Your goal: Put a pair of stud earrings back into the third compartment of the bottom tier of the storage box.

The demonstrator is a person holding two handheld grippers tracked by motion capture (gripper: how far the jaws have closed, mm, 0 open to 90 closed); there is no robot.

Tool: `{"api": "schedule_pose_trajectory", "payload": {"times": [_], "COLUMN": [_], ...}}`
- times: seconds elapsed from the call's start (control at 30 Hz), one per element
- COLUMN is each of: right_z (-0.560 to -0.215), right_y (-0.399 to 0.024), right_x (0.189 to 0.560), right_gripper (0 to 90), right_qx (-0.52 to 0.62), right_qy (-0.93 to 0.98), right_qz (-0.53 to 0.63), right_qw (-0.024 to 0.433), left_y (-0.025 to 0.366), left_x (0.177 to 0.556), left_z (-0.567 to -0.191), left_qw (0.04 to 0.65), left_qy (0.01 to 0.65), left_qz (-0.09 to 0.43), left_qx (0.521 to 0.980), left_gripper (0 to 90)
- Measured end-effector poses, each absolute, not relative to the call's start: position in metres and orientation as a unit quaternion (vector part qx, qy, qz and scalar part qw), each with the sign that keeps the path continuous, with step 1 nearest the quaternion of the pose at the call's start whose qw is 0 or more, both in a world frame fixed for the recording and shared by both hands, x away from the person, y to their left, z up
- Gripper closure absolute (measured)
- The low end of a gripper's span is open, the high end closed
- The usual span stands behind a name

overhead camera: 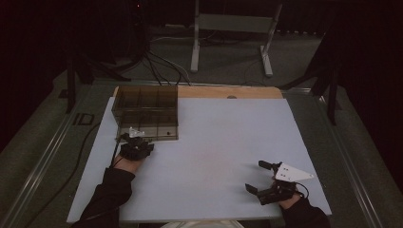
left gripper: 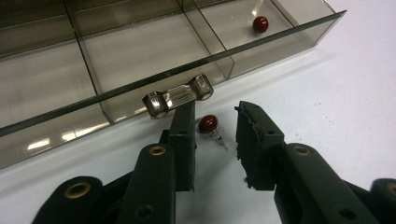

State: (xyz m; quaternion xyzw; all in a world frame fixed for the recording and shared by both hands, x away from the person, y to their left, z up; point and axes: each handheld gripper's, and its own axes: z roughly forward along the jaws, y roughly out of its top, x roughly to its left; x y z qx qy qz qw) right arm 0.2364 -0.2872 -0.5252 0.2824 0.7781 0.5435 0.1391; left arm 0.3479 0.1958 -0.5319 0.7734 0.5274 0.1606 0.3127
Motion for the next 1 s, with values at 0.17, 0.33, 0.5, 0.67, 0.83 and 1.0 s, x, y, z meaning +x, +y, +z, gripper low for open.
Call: {"api": "schedule_pose_trajectory", "payload": {"times": [0.17,0.33,0.5,0.67,0.83,1.0], "right_z": [-0.5254,-0.5253,-0.5254,-0.5254,-0.5255,-0.5255], "right_y": [-0.2876,-0.2874,-0.2876,-0.2876,-0.2875,-0.2878], "right_x": [0.2367,0.2365,0.2367,0.2367,0.2367,0.2366], "right_gripper": [0.0,0.0,0.0,0.0,0.0,0.0], "right_qx": [0.284,0.283,0.284,0.285,0.284,0.285], "right_qy": [0.778,0.779,0.778,0.779,0.779,0.778], "right_qz": [0.542,0.542,0.542,0.541,0.541,0.542], "right_qw": [0.14,0.14,0.14,0.14,0.14,0.139], "left_y": [0.1975,0.1988,0.201,0.2021,0.1967,0.1953], "left_x": [0.3474,0.3479,0.3474,0.346,0.3436,0.3437], "left_z": [-0.5329,-0.5326,-0.5322,-0.5314,-0.5288,-0.5248], "left_qw": [0.313,0.313,0.312,0.307,0.332,0.383], "left_qy": [0.534,0.534,0.533,0.529,0.499,0.457], "left_qz": [0.168,0.166,0.16,0.166,0.171,0.151], "left_qx": [0.767,0.768,0.77,0.774,0.782,0.789], "left_gripper": [78.7,81.8,90.0,90.0,77.2,61.0]}}
